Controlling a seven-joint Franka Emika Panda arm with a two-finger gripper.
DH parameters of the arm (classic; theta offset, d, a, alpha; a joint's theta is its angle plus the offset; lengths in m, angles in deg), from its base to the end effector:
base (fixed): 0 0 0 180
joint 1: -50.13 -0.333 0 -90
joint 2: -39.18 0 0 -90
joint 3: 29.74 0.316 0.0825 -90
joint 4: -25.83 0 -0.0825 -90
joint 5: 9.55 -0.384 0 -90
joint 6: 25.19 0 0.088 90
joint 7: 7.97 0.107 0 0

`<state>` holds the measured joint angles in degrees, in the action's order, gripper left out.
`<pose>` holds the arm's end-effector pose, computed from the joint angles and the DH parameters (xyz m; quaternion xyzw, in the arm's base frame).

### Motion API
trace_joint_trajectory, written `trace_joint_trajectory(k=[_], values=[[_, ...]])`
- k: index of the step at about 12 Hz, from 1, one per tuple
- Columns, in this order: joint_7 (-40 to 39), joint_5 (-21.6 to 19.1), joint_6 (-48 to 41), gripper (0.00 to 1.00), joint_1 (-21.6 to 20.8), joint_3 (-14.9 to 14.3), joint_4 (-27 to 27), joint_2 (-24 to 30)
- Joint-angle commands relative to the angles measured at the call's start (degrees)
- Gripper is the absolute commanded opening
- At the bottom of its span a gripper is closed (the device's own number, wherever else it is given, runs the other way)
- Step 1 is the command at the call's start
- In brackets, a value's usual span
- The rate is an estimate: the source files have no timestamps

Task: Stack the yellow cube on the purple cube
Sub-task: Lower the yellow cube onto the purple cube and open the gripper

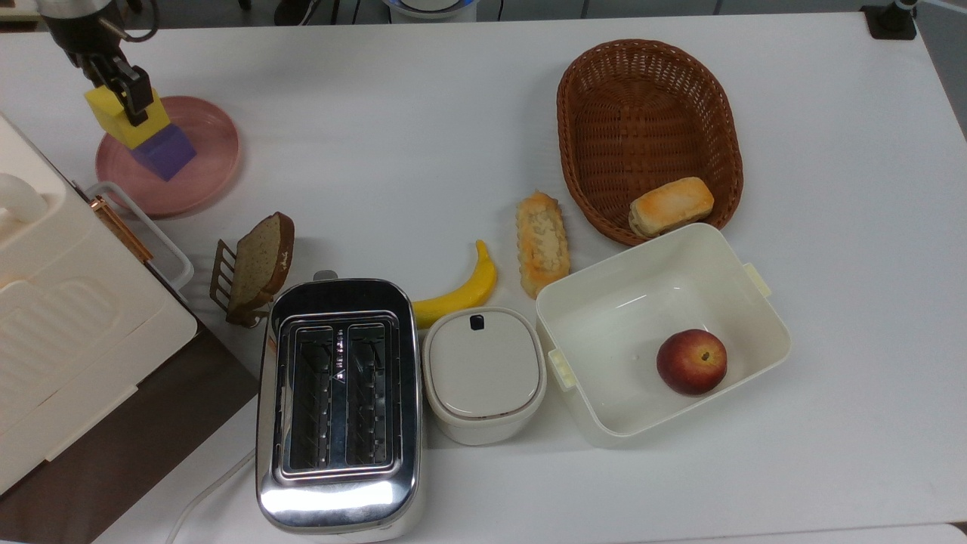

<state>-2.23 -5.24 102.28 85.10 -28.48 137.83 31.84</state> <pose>0.4973 -0.3351 0.4262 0.9453 -0.3171 0.0615 0.0462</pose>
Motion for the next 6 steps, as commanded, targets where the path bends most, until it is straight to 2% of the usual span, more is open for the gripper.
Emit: trace_joint_trajectory(k=[1, 6], values=[[-1.2, 0.4, 0.7, 0.0, -0.5, 0.4, -0.1, -0.5], [-2.2, 0.6, 0.5, 0.0, -0.5, 0.4, 1.2, -0.4]])
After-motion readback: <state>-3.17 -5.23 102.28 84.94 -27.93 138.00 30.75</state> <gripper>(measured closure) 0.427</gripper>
